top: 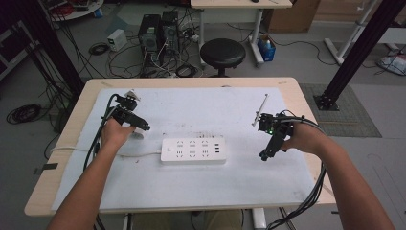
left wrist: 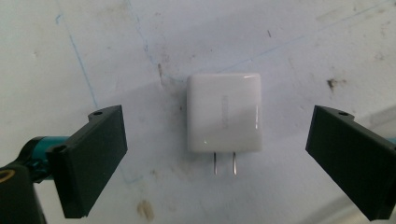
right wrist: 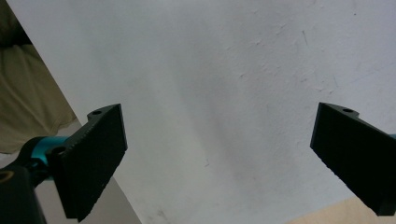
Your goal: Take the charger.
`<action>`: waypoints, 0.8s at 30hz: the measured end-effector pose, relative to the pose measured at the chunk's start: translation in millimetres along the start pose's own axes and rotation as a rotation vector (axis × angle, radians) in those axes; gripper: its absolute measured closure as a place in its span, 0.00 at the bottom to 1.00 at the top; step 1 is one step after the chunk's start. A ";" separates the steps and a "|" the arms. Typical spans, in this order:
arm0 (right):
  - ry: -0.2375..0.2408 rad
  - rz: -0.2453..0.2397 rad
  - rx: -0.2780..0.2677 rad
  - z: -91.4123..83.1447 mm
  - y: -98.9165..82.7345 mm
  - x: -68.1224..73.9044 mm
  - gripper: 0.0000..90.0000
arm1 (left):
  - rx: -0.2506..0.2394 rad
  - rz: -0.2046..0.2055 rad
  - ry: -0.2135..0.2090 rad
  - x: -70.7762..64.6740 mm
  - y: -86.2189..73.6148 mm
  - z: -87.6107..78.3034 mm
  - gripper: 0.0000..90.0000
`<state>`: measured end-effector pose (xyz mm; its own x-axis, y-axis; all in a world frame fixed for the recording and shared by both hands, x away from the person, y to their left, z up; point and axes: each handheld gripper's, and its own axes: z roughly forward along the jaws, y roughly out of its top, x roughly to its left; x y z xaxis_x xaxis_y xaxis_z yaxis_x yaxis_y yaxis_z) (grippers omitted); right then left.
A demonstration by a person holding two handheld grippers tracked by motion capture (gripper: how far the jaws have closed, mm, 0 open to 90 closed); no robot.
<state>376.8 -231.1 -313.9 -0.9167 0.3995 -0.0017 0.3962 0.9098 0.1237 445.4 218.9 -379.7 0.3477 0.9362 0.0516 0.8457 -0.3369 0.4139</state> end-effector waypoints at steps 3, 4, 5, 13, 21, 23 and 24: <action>0.005 -0.002 0.000 1.3 0.9 -0.4 0.03 | -0.031 0.000 -0.011 3.3 -1.5 10.1 0.06; 0.006 -0.001 -0.002 1.9 1.1 -0.9 0.03 | -0.045 -0.004 -0.014 3.8 -2.6 12.9 0.06; 0.006 -0.002 0.001 1.8 1.2 -1.7 0.03 | -0.045 -0.004 -0.014 3.8 -2.6 12.9 0.06; 0.011 0.007 0.001 6.0 2.5 -5.0 0.03 | -0.087 -0.003 -0.012 3.2 -11.1 26.1 0.11; 0.007 -0.001 -0.005 7.0 5.2 -6.5 0.03 | -0.094 -0.004 -0.022 0.5 -16.5 30.9 0.22; 0.010 0.007 -0.008 7.9 4.4 -6.7 0.03 | -0.100 -0.008 -0.035 1.3 -18.4 31.2 0.29; 0.008 0.005 -0.003 7.7 3.9 -7.1 0.03 | -0.104 -0.006 -0.048 2.5 -20.3 31.0 0.33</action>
<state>385.2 -229.5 -321.1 -0.9150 0.4034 0.0069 0.4010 0.9073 0.1263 441.6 225.0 -416.2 0.3641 0.9313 0.0059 0.8019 -0.3168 0.5065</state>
